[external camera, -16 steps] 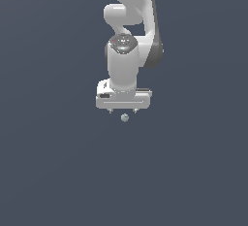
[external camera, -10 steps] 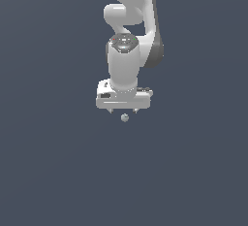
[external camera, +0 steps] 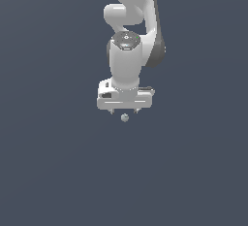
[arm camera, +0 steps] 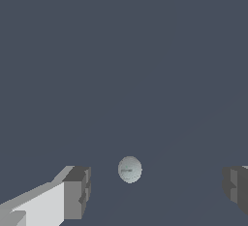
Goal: Pick up the object and move it to a goal position.
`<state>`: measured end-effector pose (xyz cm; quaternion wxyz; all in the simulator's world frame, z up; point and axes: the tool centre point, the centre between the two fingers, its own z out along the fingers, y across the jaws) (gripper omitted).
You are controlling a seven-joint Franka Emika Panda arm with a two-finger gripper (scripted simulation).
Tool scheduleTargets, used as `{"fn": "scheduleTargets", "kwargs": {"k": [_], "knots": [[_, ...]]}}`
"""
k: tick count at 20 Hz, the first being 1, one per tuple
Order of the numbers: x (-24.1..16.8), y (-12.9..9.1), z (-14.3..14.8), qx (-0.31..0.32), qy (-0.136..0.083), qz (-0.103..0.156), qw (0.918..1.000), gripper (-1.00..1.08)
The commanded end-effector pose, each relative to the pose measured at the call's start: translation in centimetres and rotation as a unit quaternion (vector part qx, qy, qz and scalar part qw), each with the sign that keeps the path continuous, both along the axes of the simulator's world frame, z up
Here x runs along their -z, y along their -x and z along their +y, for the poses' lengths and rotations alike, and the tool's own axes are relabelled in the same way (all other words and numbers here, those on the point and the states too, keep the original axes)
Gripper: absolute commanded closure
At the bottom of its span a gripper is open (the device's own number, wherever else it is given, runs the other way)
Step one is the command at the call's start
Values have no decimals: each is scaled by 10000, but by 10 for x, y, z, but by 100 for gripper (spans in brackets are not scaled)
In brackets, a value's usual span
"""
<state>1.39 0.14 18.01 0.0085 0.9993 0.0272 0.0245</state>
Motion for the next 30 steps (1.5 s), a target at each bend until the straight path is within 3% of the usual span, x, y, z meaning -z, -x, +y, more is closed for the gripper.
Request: {"fn": "scheduleTargets", "kwargs": {"k": [1, 10, 20, 30], "knots": [[4, 2, 0, -59, 3, 9, 10000, -92], [38, 19, 0, -654, 14, 92, 9978, -92], [91, 53, 2, -1643, -8, 218, 9862, -92], [109, 66, 3, -1994, -27, 257, 9796, -92]]}}
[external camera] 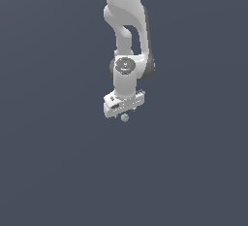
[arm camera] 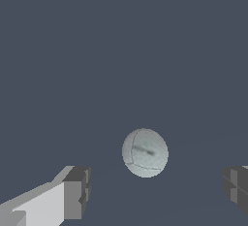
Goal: Pick up the object and move it to a goal position.
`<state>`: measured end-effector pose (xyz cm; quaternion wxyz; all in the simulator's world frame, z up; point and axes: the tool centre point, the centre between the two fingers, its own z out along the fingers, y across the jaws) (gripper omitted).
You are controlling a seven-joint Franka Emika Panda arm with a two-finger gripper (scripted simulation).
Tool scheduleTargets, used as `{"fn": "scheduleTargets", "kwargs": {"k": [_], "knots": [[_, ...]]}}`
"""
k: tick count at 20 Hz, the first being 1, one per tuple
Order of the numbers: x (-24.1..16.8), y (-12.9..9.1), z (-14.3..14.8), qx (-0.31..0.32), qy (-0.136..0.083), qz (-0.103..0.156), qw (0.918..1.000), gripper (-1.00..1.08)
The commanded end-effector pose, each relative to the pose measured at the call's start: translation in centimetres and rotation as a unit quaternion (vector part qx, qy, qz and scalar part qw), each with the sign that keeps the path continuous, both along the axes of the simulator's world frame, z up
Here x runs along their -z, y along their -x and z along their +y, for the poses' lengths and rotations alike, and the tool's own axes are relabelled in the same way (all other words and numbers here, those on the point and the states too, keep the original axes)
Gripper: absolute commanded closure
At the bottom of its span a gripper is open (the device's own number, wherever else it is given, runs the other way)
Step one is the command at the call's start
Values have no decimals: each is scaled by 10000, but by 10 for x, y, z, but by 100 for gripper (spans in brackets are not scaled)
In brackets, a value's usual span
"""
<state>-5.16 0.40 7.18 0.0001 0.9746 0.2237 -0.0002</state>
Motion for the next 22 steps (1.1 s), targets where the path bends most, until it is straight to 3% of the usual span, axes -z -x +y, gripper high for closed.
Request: {"fn": "scheduleTargets", "kwargs": {"k": [1, 19, 20, 22], "knots": [[0, 0, 0, -1, 0, 0, 10000, -92], [51, 1, 0, -23, -1, -1, 10000, -92], [51, 1, 0, -23, -1, -1, 10000, 108], [51, 1, 0, -23, -1, -1, 10000, 108]]}}
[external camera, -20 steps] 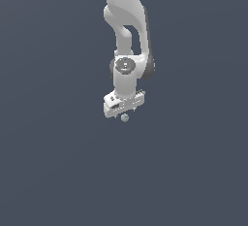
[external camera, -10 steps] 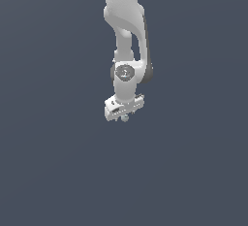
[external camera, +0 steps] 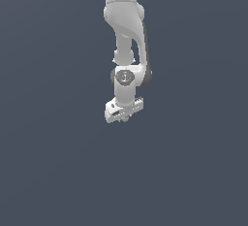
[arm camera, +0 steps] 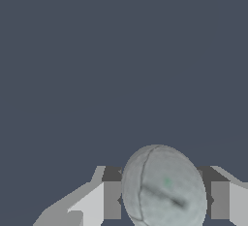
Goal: Pick up the object and move it to a goal position.
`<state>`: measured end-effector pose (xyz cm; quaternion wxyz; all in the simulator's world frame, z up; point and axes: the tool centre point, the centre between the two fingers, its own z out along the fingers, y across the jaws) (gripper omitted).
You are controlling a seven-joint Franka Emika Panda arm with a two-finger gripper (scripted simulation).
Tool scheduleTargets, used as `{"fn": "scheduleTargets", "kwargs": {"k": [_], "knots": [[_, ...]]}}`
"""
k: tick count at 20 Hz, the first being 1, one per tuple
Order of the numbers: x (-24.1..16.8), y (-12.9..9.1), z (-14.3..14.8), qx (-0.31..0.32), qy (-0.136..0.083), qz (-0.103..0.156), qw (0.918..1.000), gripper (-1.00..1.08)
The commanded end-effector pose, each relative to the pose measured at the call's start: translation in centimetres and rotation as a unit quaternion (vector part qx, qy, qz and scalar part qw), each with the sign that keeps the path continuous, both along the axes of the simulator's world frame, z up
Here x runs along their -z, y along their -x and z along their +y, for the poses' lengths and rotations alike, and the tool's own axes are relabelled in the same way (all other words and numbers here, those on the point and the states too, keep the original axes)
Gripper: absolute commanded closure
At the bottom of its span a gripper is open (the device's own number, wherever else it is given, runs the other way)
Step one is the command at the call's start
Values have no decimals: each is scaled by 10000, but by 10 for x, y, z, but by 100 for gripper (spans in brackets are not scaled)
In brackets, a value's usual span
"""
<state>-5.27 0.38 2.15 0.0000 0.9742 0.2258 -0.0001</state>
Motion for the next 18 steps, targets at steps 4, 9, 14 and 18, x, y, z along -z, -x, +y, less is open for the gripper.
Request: {"fn": "scheduleTargets", "kwargs": {"k": [4, 9, 14, 18], "knots": [[1, 0, 0, -2, -1, -1, 10000, 108], [0, 0, 0, -1, 1, -4, 10000, 108], [-1, 2, -13, -1, 1, -4, 10000, 108], [-3, 6, -36, -1, 1, -4, 10000, 108]]}}
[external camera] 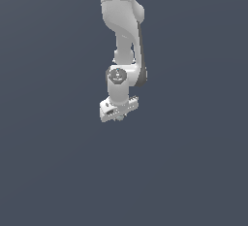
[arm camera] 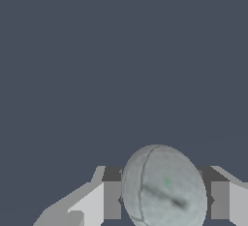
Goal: Pick up the object and move it to a goal position.
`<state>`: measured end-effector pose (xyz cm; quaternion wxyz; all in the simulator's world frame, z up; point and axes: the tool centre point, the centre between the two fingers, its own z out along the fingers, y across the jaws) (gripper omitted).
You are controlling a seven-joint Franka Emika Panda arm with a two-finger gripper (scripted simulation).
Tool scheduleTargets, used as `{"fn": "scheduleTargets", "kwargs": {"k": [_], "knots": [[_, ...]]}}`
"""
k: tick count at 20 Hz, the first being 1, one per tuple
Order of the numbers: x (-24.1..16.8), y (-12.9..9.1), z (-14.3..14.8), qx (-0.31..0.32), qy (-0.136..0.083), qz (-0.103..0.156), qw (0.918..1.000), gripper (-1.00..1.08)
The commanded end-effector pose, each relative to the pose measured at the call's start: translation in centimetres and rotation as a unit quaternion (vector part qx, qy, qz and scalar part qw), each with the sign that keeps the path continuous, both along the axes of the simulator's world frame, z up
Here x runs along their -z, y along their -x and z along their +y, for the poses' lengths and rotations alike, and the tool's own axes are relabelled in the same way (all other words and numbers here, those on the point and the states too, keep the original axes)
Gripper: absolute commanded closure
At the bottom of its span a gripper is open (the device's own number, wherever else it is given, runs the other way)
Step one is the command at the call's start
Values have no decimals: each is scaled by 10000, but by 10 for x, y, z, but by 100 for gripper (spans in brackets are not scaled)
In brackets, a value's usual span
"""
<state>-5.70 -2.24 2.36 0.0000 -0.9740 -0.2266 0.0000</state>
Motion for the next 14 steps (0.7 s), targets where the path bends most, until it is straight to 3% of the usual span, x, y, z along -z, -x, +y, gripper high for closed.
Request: {"fn": "scheduleTargets", "kwargs": {"k": [1, 14], "knots": [[-2, 3, -17, 7, 2, -2, 10000, 108], [-15, 23, -156, 7, 2, -2, 10000, 108]]}}
